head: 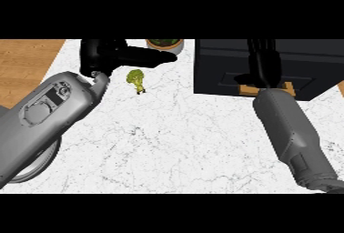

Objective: Pick up the can, place it into the drawer and close the drawer

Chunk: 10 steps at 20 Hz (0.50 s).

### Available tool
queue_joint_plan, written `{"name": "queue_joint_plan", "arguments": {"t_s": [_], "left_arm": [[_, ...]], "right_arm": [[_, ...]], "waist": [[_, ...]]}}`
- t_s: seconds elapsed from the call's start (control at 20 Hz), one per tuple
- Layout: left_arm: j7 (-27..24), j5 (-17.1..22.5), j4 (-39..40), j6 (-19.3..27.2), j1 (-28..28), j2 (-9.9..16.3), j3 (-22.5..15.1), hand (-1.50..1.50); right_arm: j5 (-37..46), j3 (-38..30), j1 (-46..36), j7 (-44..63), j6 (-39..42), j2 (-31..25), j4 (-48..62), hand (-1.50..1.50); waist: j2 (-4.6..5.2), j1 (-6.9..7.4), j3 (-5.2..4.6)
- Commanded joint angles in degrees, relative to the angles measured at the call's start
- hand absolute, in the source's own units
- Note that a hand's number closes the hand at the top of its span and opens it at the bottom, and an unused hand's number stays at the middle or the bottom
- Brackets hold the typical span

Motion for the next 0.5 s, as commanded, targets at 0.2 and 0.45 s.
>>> {"name": "queue_joint_plan", "arguments": {"t_s": [0.2,0.45], "left_arm": [[0.06,-1.03,-6.79,-1.23,5.73,3.14,0.32,-1.50],[-1.92,-2.17,-5.16,-0.80,6.89,1.48,1.15,-1.50]], "right_arm": [[-0.69,-3.18,-9.92,0.47,0.66,-2.53,10.30,-1.50],[-1.23,-4.29,-13.27,-0.47,0.86,-3.27,12.84,-1.50]], "waist": [[1.16,2.14,0.34],[1.79,1.42,0.39]]}}
